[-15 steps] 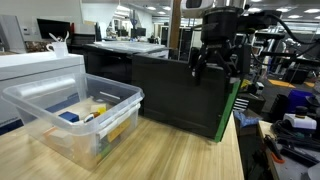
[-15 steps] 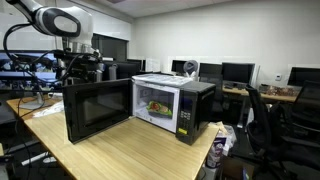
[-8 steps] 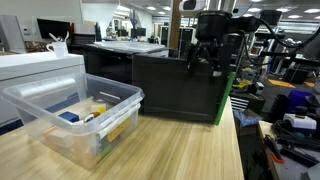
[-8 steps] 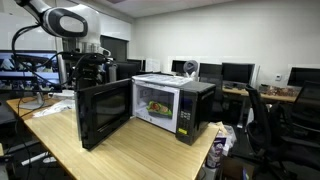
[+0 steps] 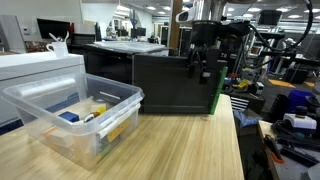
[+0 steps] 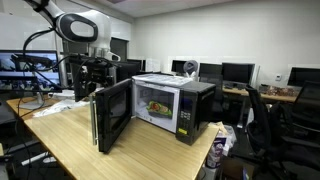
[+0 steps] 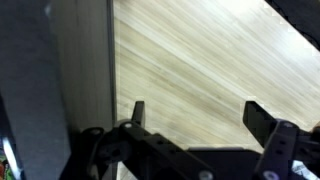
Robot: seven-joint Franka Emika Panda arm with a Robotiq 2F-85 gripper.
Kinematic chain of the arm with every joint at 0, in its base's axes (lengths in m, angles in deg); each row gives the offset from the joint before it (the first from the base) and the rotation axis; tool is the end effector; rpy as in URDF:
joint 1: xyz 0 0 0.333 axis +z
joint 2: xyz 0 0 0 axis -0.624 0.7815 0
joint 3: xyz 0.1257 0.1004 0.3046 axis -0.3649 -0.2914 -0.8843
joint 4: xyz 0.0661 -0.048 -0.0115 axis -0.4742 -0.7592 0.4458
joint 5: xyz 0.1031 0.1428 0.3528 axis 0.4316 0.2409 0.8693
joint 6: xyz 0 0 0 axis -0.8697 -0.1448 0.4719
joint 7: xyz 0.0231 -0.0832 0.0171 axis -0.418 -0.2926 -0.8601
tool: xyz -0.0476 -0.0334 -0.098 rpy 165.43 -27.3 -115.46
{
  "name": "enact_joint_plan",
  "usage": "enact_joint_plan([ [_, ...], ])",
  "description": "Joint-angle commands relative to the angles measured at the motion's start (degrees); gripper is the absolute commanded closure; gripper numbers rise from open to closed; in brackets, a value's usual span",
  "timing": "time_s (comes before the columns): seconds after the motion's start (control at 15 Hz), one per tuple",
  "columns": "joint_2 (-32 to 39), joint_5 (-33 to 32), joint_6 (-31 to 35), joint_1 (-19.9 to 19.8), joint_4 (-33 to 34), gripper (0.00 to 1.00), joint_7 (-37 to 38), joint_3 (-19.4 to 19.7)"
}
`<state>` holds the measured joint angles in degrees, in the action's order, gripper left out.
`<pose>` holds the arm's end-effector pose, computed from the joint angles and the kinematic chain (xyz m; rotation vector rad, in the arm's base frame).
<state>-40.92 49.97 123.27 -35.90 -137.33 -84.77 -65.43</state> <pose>0.4354 -0.0299 0.3895 -2.8710 -0.8892 -0.0068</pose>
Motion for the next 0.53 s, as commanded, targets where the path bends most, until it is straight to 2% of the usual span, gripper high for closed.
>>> enact_joint_plan([
  [0.0,1.9,2.2,0.2,-2.1,2.7,0.00,1.2,1.4],
  [0.47,4.7,6.7,-0.3,-5.4,6.4,0.00,1.6,4.4],
])
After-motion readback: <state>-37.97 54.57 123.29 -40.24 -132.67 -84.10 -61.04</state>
